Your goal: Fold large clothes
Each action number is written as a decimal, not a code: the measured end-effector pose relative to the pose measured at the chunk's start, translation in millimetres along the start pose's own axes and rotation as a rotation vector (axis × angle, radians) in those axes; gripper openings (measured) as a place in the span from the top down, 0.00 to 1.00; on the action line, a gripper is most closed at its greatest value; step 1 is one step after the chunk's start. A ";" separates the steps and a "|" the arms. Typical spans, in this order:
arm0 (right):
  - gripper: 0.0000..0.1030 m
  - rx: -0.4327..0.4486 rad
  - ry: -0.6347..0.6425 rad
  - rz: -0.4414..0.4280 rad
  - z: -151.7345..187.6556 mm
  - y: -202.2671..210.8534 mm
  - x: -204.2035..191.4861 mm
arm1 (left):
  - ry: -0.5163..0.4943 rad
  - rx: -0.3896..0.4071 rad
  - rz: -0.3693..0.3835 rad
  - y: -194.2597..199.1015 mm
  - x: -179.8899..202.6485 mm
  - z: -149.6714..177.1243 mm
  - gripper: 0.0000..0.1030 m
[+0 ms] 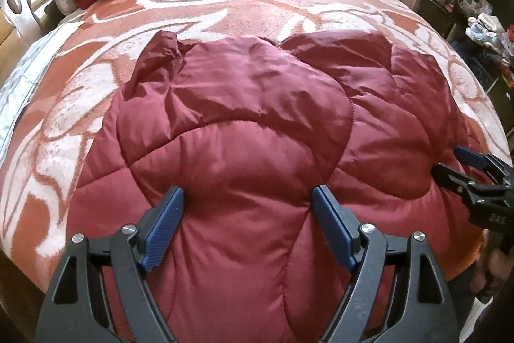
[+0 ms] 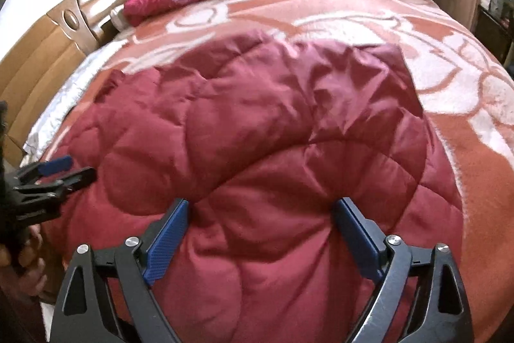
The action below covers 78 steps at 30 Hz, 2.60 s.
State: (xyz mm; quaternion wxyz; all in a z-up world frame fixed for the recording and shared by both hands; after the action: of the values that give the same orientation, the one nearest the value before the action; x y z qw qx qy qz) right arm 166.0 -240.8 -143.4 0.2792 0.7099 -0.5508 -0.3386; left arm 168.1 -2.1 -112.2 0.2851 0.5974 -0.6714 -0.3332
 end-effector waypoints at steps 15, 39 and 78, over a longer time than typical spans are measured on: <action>0.06 -0.011 -0.030 -0.003 -3.5 -6.2 3.7 | -0.011 -0.010 -0.026 -17.3 -1.2 -0.9 0.14; 0.11 -0.017 -0.017 0.020 -5.6 6.8 11.3 | -0.025 -0.013 -0.044 -22.8 -0.4 -2.1 0.13; 0.07 0.045 0.018 -0.048 37.6 74.1 -3.7 | -0.061 0.074 -0.100 51.3 -6.7 32.8 0.13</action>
State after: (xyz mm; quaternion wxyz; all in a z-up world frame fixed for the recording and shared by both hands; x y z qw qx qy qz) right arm 91.8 -255.6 -108.8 0.2598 0.7320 -0.5387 -0.3263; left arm 112.0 11.3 -91.9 0.2253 0.6299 -0.6610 -0.3400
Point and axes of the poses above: each gripper's, at about its wrist camera, not at the fingertips, and y roughly against the way its jaws point, x to its right, z to its underside, the point moved 10 cm from there along -y, roughly the way its jaws point, and after that the axes turned 8 degrees about x, right-handed, at the moved point
